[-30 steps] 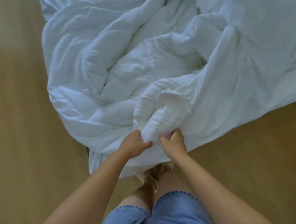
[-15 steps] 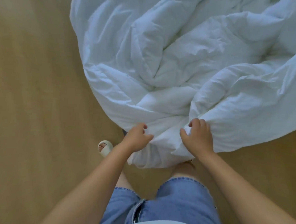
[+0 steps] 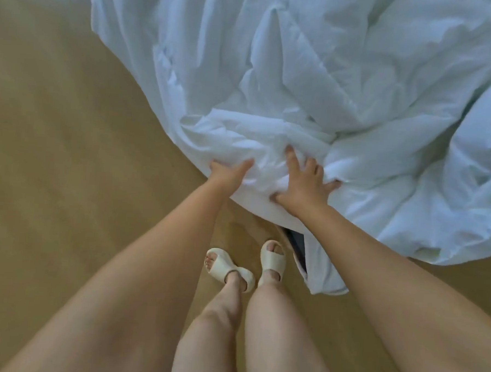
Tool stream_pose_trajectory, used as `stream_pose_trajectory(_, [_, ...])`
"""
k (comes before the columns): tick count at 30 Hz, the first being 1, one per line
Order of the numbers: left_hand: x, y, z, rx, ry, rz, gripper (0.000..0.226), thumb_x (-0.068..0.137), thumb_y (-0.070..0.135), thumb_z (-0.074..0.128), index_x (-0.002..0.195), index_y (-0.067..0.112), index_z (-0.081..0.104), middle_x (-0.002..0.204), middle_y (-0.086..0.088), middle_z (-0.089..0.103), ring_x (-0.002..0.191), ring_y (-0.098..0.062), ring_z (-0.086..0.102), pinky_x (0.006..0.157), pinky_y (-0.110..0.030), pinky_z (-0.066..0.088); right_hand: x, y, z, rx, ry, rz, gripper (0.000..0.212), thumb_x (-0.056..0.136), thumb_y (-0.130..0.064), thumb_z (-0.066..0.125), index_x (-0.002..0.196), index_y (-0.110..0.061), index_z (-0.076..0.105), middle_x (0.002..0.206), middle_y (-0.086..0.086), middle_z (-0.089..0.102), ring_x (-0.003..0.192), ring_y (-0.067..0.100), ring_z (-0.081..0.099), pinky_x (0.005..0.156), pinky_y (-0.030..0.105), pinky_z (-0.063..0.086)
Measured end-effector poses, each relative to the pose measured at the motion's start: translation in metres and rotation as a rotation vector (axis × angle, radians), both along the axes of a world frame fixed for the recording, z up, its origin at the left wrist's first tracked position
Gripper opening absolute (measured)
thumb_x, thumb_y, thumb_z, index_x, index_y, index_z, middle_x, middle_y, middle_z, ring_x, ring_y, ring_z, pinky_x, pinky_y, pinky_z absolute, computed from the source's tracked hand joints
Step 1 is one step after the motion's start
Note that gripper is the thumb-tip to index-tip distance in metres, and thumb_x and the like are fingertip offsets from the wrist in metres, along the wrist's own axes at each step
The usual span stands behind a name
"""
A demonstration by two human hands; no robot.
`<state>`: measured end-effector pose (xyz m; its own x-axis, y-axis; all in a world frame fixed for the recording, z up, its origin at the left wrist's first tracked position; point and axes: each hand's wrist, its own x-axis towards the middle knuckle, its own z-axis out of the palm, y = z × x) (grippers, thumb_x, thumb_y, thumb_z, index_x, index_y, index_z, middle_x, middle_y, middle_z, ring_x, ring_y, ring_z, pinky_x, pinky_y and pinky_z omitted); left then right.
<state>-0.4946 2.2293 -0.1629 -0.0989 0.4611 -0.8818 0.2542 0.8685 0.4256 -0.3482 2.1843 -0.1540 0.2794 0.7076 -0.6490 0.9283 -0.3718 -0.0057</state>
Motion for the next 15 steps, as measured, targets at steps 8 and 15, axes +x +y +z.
stream_pose_trajectory(8, [-0.027, 0.09, 0.007, -0.125, -0.15, 0.476, 0.108, 0.06, 0.069, 0.072, 0.145, 0.02, 0.026, 0.137, -0.005, 0.045, 0.121, -0.032, 0.048, 0.1, -0.048, 0.042, -0.036, 0.077, 0.026, 0.454, 0.283, -0.432, 0.014, 0.084, -0.004, 0.043, 0.09, -0.014, 0.051, 0.07, -0.007, 0.047, 0.077, 0.023, 0.047, 0.079, 0.037, 0.036])
stream_pose_trajectory(15, [-0.074, 0.264, 0.068, 0.246, -0.182, 0.409, 0.019, 0.096, 0.014, 0.047, 0.082, 0.005, 0.054, 0.067, -0.001, 0.059, 0.063, -0.015, 0.056, 0.049, -0.02, 0.041, -0.122, 0.225, 0.077, 0.691, 0.678, -0.569, 0.013, 0.086, -0.002, 0.045, 0.092, -0.01, 0.053, 0.073, -0.007, 0.052, 0.079, 0.024, 0.055, 0.082, 0.047, 0.046])
